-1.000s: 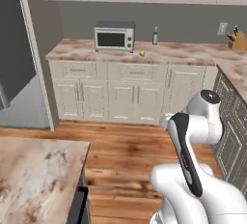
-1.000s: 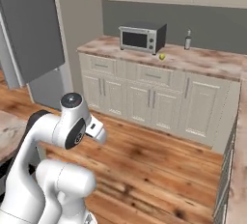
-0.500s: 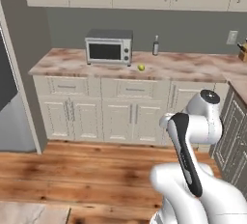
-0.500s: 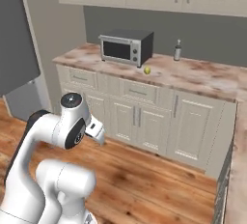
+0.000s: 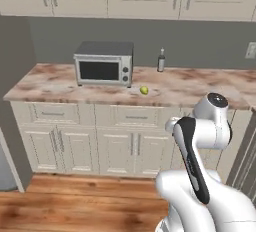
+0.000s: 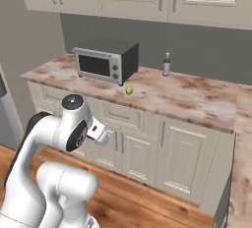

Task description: Place the onion and lemon inside the fridge drawer. Close the drawer after placing the vegetables.

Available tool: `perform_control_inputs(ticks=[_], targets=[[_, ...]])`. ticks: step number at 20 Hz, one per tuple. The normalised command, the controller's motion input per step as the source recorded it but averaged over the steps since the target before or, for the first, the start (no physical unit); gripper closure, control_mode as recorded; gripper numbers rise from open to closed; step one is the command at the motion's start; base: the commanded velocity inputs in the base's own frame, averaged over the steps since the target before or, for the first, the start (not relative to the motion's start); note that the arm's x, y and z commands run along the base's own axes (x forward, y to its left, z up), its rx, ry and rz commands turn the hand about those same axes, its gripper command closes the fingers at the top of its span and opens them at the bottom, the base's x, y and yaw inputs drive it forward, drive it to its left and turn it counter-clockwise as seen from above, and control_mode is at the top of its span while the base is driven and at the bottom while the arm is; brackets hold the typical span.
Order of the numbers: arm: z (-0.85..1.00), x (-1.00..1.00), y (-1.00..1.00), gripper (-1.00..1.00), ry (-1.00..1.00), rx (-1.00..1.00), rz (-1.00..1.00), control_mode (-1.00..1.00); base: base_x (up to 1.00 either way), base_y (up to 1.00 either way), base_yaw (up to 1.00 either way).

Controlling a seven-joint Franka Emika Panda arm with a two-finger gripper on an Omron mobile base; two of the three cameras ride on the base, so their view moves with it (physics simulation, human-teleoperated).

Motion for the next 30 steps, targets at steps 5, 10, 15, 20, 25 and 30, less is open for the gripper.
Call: perform_control_inputs(ticks=[5,10,15,20,25,30], targets=[[0.0,0.0,0.0,-1.0,0.0,0.0,0.0,1.0,1.0,-0.08,-0.05],[0.0,0.0,0.0,-1.0,0.0,0.0,0.0,1.0,1.0,-0.01,0.0],[0.0,0.0,0.0,-1.0,0.0,0.0,0.0,1.0,0.5,0.01,0.0],[-0.13,0.25,0.15,-1.0,0.03,-0.05,0.0,-1.0,0.12,0.08,0.0],[-0.37,0.8,0.36,-1.0,0.09,-0.15,0.04,-1.0,0.0,0.0,0.0],[-0.37,1.0,0.3,-1.0,0.24,-0.08,0.13,-1.0,0.0,0.0,0.0]])
